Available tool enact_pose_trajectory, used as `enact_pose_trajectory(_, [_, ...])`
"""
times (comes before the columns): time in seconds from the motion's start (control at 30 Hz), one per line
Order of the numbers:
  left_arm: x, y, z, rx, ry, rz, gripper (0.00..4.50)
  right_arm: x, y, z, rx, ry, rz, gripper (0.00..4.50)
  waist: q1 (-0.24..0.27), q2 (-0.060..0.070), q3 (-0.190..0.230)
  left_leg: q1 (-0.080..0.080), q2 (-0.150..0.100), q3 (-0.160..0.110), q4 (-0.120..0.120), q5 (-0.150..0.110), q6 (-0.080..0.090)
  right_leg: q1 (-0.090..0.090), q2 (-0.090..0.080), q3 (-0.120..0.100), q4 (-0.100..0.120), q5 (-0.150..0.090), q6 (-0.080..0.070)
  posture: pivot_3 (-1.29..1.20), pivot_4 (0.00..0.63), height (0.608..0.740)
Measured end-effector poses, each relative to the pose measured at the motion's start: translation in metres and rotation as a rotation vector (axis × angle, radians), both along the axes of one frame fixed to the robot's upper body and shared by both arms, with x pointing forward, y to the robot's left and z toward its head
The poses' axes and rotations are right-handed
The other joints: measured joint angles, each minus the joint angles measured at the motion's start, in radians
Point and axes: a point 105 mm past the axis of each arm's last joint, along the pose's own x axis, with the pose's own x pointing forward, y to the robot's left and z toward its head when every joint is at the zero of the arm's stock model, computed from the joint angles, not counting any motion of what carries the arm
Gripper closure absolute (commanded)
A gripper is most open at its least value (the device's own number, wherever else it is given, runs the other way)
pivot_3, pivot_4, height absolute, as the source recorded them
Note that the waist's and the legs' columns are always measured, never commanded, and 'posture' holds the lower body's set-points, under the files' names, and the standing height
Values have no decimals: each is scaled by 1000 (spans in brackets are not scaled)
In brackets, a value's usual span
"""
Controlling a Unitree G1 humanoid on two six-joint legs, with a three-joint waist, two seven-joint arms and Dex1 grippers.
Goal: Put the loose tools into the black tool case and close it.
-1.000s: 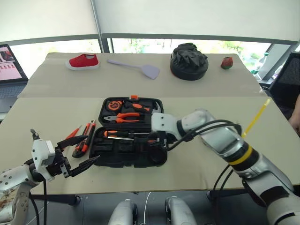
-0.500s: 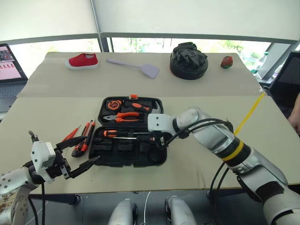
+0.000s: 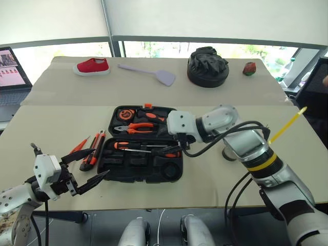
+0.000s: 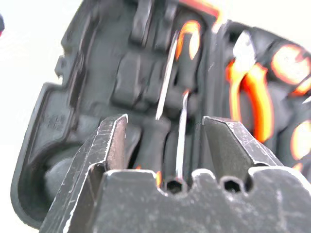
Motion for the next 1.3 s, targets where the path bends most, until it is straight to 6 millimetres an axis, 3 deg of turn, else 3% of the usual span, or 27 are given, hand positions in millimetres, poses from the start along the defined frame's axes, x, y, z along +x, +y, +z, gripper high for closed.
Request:
enact_pose_trajectory(0.17, [2, -1, 0, -4, -2, 6, 0, 8, 10, -37, 81, 95, -45, 4408, -1, 0, 0, -1, 0, 1, 0, 0, -1, -2, 0, 0, 1, 0, 0, 0, 150, 740])
enact_pose_trajectory(0.27, [1, -1, -1, -4, 1, 4, 0, 11, 15, -42, 117, 99, -54, 4408, -2, 0, 0, -1, 0, 1, 0, 1, -1, -1, 0, 0, 1, 0, -1, 0, 150, 740])
enact_pose_trajectory(0.43, [-1, -6, -4, -2, 18, -29, 0, 10, 22, -66, 130, 110, -38, 4408, -3, 0, 0, 0, 0, 1, 0, 1, -1, -1, 0, 1, 1, 0, -1, 0, 150, 740])
enact_pose_trajectory(0.63, [-2, -7, -5, 5, 22, -42, 0, 16, 30, -70, 86, 59, -16, 4408, -5, 0, 0, 8, 2, 1, -1, 1, -2, 5, 2, 0, 3, 0, -2, 0, 150, 740])
enact_pose_trajectory(0.97, [-6, -6, -10, 5, 48, -28, 0, 22, 32, -72, 83, 161, -41, 4408, -8, 0, 0, 20, 4, 1, -8, 2, -5, 13, 3, 0, 2, -2, -6, 0, 150, 740])
enact_pose_trajectory(1.1, [-5, -3, -7, -8, 23, 15, 0, 15, 30, -62, 230, 231, -32, 4408, -5, 0, 0, 17, 4, 1, -8, 2, -5, 11, 3, 0, 2, -2, -6, 0, 150, 740])
enact_pose_trajectory(1.2, [-3, 14, 4, -13, -24, 117, 0, 6, 22, -27, 439, 236, 30, 3815, -3, 0, 0, 12, 4, 1, -8, 2, -5, 7, 2, 0, 2, -2, -5, 0, 150, 740])
enact_pose_trajectory(1.3, [-8, 36, 11, -28, -28, 216, 0, 4, -3, -7, 465, 166, 21, 2775, -3, 1, 0, 13, 5, 1, -9, 2, -6, 8, 2, -2, -1, -2, -5, 0, 150, 740])
